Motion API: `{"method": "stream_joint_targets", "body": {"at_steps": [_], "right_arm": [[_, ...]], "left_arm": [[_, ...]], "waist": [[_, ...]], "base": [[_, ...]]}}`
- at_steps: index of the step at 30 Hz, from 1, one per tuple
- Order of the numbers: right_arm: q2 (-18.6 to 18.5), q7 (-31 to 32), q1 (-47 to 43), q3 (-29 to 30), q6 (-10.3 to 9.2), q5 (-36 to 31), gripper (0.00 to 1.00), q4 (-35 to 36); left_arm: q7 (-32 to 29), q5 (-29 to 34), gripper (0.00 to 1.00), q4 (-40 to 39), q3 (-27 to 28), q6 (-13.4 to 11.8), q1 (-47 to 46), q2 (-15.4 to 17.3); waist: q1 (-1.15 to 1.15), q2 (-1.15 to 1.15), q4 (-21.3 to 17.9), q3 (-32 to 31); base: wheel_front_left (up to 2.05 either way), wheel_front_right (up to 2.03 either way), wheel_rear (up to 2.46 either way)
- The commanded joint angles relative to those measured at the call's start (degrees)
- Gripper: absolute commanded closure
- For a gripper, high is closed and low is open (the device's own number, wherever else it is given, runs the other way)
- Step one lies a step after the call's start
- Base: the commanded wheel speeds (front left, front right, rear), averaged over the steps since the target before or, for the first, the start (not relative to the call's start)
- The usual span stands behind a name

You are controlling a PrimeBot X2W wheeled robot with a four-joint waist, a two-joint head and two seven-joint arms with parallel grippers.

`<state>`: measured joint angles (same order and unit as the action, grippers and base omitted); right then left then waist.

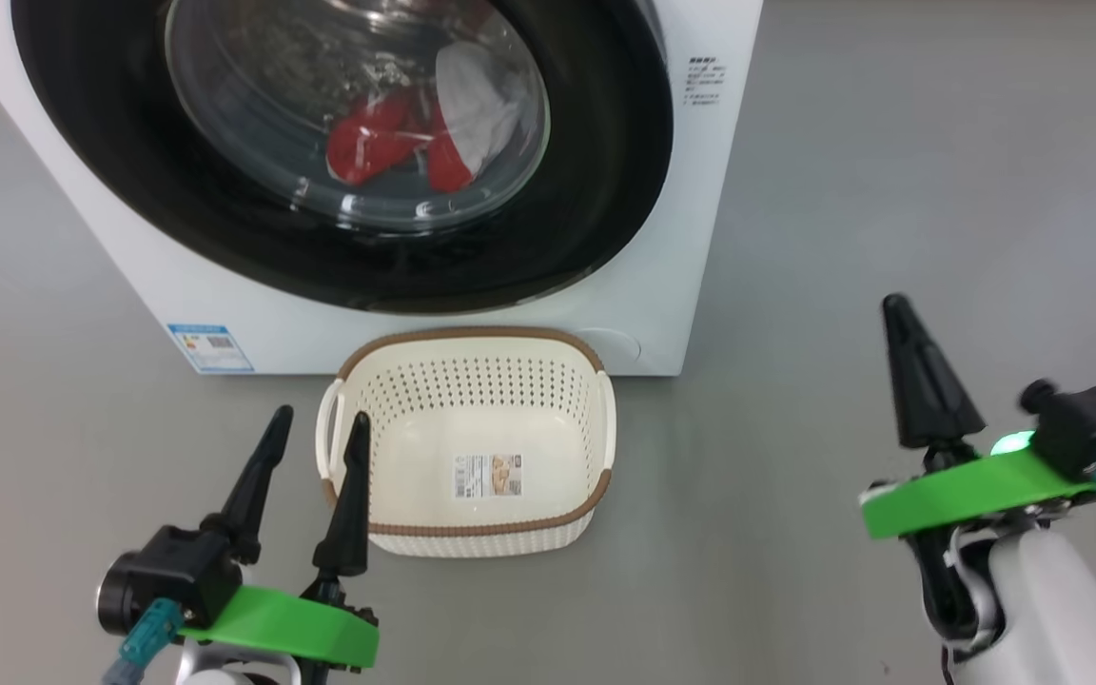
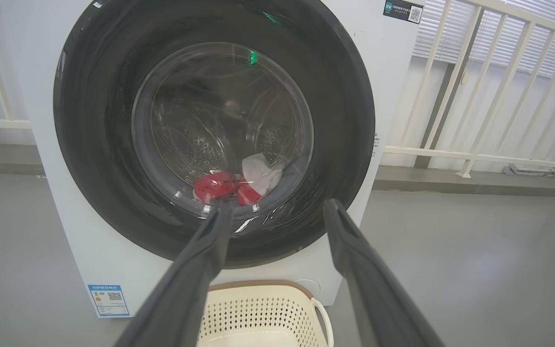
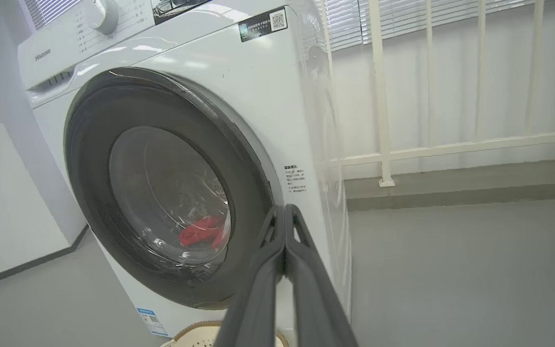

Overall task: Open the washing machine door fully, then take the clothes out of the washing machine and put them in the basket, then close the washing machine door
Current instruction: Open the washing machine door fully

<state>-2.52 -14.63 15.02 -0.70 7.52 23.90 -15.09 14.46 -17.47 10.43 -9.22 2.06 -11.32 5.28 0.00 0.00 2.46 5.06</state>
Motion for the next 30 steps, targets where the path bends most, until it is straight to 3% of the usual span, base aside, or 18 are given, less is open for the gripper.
{"method": "stream_joint_targets", "body": {"at_steps": [1,7,17,30], "right_arm": [[-0.4,-0.4,2.5,-1.2,-0.03,2.3,1.00,1.1],[-0.4,-0.4,6.3,-1.6,-0.03,15.1,1.00,-1.8],[-0.4,-0.1,15.8,-3.7,-0.03,28.8,1.00,-4.9],[-0.4,9.0,28.2,0.3,-0.03,47.7,1.00,-7.7]], "left_arm": [[0.2,-0.1,0.00,-1.8,1.6,0.1,-2.4,1.1],[0.2,-0.7,0.00,-2.5,1.7,0.2,-3.2,1.4],[0.3,-0.9,0.00,-5.8,1.3,0.3,-5.8,1.7],[0.3,-1.0,0.00,-8.6,-0.1,1.2,-9.7,1.8]], "waist": [[0.00,0.00,0.6,1.0],[0.00,0.00,1.1,3.0],[0.00,0.00,1.7,9.1],[0.00,0.00,4.1,17.5]], "base": [[0.00,0.00,0.00],[0.00,0.00,0.00],[0.00,0.00,0.00],[0.00,0.00,0.00]]}}
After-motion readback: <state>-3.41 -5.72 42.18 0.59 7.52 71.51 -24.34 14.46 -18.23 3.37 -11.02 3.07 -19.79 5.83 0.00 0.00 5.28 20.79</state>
